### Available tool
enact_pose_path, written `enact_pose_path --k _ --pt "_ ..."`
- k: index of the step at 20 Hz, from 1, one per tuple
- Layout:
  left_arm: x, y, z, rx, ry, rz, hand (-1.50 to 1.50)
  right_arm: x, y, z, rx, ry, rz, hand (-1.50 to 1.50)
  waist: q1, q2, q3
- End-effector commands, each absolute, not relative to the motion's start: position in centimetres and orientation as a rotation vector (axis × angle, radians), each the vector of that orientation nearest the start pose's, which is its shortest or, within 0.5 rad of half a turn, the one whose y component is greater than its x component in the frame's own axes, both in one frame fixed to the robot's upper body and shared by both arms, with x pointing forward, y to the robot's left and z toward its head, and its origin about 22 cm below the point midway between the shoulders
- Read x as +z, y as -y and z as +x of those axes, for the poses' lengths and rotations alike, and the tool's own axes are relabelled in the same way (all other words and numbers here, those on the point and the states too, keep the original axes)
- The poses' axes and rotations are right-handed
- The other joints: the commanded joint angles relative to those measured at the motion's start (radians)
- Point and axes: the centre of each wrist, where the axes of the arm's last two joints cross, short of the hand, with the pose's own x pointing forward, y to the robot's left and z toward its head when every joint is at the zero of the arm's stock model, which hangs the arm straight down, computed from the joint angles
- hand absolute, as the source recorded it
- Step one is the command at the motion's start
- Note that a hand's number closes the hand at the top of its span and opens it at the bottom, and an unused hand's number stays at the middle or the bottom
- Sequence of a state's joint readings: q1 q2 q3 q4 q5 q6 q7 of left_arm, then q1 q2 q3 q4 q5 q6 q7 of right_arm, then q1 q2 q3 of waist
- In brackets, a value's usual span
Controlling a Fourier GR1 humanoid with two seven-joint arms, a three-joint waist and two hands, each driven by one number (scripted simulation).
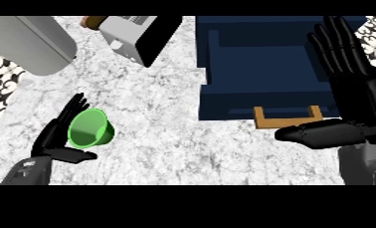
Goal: Pick up the cup, place it into the drawer and close the drawer
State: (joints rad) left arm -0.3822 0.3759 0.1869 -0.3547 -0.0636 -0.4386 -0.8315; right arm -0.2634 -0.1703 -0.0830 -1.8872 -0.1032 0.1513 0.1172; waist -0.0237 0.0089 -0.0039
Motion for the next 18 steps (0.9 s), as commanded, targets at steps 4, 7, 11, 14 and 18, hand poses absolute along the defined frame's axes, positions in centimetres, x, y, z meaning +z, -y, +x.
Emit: enact_pose_path --k 4,7,11,14,18 --pt "-12.9 -37.7 24.6 -0.144 1.641 -0.264 -1.50 14.5 24.1 27.7 0.275 2.014 0.077 -1.50 0.002 0.003 -0.001" --pt "-12.7 -36.9 25.7 -0.140 1.649 -0.240 -1.50 15.5 25.3 27.2 0.273 2.000 0.096 -1.50 -0.017 0.004 -0.002" --pt "-13.0 -36.3 25.7 -0.139 1.663 -0.269 -1.50 15.0 24.8 27.7 0.244 2.006 0.093 -1.50 -0.006 0.004 -0.001" --pt "-12.5 -36.9 26.0 -0.166 1.668 -0.264 -1.50 16.0 24.1 28.0 0.266 2.007 0.075 -1.50 -0.012 0.008 -0.004" --pt "-12.7 -35.5 26.7 -0.157 1.677 -0.313 -1.50 14.3 25.4 27.7 0.277 2.001 0.080 -1.50 -0.011 0.007 -0.002"
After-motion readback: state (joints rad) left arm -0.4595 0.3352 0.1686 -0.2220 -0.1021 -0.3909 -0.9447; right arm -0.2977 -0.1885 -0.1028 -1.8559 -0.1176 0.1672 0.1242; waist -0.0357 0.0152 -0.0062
